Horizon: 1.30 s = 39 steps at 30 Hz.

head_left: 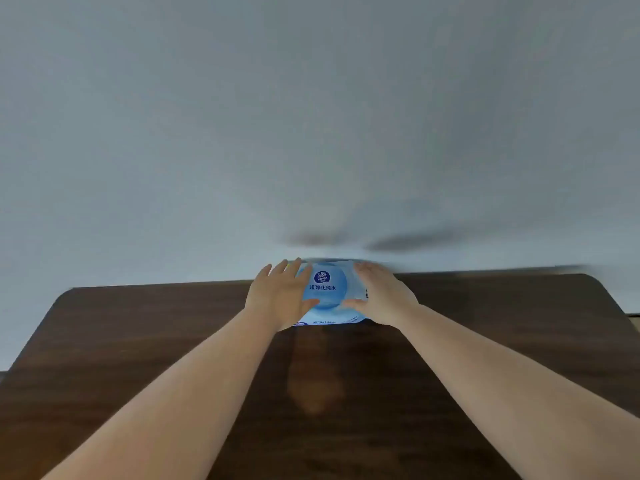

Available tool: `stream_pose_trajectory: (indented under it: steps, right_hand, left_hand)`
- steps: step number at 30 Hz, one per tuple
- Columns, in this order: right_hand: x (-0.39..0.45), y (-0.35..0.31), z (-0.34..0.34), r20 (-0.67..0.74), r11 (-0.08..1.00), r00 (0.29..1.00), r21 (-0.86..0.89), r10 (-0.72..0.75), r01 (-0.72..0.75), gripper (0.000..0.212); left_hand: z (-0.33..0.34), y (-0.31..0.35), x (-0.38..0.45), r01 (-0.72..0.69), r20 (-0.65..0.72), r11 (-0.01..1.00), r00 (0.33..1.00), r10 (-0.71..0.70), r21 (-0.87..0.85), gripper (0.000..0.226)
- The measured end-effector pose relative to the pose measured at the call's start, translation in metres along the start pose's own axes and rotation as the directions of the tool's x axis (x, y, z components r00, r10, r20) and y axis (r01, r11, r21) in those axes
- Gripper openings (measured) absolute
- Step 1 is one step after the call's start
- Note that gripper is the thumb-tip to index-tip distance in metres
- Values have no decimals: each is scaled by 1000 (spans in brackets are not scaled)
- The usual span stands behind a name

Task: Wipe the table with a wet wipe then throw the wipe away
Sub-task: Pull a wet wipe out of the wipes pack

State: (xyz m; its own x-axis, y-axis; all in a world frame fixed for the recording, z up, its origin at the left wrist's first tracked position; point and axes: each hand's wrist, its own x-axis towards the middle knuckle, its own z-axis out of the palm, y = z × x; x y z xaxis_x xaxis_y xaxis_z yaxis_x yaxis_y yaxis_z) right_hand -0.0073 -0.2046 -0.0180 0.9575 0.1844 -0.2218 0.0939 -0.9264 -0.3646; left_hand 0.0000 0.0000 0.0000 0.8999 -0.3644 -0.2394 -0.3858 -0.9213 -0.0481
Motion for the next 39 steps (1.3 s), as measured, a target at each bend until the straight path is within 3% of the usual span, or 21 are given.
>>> stream_pose_trajectory:
  steps: [5,9,14,17,20,22,24,29,31,34,36,39]
  right_hand:
    - [13,17,25,146,998,989,52,38,-46,91]
    - [18,23,36,122,995,992,92,27,-39,90]
    - [21,25,43,116,992,992,114,45,-58,85]
    - [21,24,42,130,993,990,106,47,-61,83]
    - [21,22,41,123,994,991,88,50,-61,81]
    - [19,20,39,95,998,994,37,45,-49,74]
    - [16,19,37,61,1000,998,-13,24,-23,65]
    - [13,20,33,79,999,996,-12,-38,39,53]
    - [13,18,30,92,1000,996,5,-20,19,51]
    - [17,9,24,2,1000,1000,-18,-5,5,43]
    - [24,0,21,-54,1000,998,8,-8,8,38]
    - [36,-17,25,-23,998,999,57,-25,26,36]
  left_hand:
    - [30,7,26,-18,64,1000,998,18,-4,73]
    - [43,7,39,-30,25,999,999,31,-26,72]
    - [34,1,41,-18,96,982,995,37,-189,64]
    - [17,3,46,124,-34,851,986,-164,-510,51]
    - [10,10,50,197,-222,794,897,-383,-575,46]
    - [11,13,47,277,-212,754,851,-480,-595,43]
    - [19,18,43,297,-154,753,872,-465,-588,46]
    - [39,27,36,137,-129,833,962,-241,-535,71]
    - [42,28,35,167,-164,837,943,-290,-521,50]
    - [35,26,32,234,-160,626,847,-507,-744,15]
    - [34,18,30,235,-107,494,815,-569,-837,15]
    - [34,4,25,292,-12,448,826,-563,-845,22]
